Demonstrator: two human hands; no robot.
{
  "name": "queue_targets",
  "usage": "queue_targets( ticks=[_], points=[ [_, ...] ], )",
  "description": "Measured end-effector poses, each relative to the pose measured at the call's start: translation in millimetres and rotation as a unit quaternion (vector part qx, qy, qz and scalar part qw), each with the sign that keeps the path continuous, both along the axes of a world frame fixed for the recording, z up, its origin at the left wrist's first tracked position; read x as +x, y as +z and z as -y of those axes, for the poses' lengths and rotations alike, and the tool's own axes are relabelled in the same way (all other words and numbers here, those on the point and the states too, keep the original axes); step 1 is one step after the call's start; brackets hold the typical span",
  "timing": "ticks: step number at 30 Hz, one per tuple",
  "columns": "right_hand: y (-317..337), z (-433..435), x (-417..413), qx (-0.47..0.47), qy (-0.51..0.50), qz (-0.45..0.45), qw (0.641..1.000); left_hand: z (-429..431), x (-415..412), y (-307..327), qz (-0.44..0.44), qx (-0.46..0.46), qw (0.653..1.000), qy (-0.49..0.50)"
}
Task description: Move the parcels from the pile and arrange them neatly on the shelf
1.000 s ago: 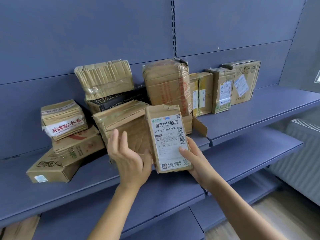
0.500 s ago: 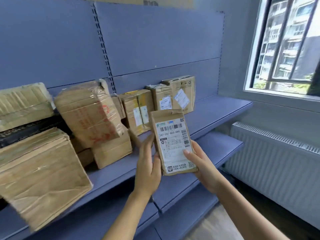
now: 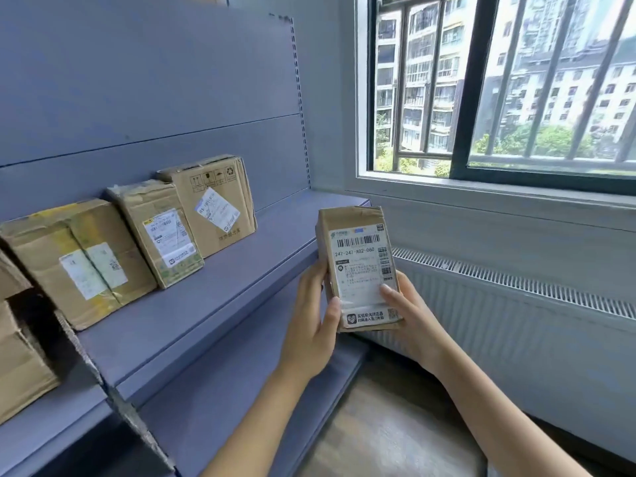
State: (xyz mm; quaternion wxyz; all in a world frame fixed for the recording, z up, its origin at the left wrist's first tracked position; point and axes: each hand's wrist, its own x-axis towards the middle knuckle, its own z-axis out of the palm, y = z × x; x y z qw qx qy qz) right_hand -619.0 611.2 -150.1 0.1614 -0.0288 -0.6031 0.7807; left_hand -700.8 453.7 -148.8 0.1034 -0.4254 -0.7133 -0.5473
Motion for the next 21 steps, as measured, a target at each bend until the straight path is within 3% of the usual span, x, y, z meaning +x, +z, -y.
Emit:
queue_targets(
  ticks=[21],
  points=[
    [-16,-125,-296,0.065,0.028,0.043,0.997,-121,-293,-2,0.12,0.044,0.99,0.058]
  ],
)
